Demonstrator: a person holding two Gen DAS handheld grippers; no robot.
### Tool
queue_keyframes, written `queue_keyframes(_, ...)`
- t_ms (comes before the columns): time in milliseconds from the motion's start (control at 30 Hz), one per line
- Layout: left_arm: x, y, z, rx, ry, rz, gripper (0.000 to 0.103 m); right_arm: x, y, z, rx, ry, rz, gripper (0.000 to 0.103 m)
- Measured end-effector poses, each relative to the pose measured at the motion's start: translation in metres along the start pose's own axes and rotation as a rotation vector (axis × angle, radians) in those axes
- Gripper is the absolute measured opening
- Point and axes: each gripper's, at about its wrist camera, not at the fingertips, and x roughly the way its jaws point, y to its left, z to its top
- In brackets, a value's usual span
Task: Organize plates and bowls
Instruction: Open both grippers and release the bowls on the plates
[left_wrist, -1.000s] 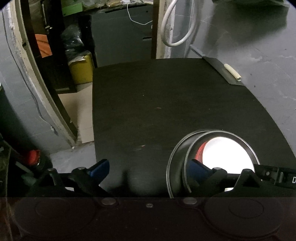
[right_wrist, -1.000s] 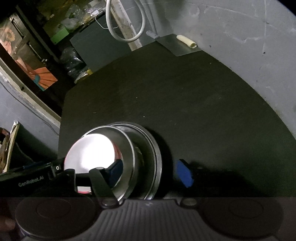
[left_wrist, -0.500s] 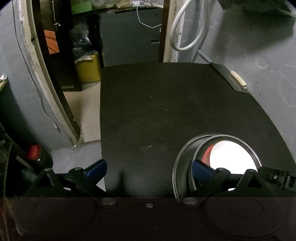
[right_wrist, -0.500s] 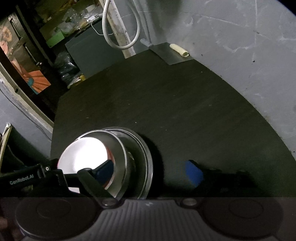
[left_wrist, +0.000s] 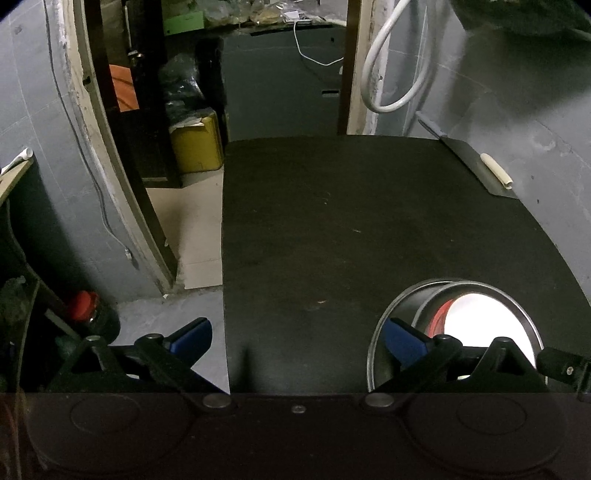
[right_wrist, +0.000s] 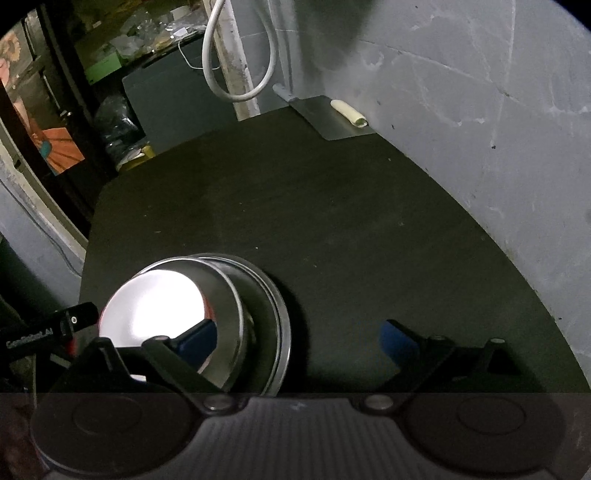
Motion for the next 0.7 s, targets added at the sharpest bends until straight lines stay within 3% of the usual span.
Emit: queue_keyframes(700, -0.0027, 0.0, -0.0019, -0.015, -0.007, -0.018, 0.1, -0.0077, 0.0027, -0.0017, -0.019, -0.03, 0.011, 0.098)
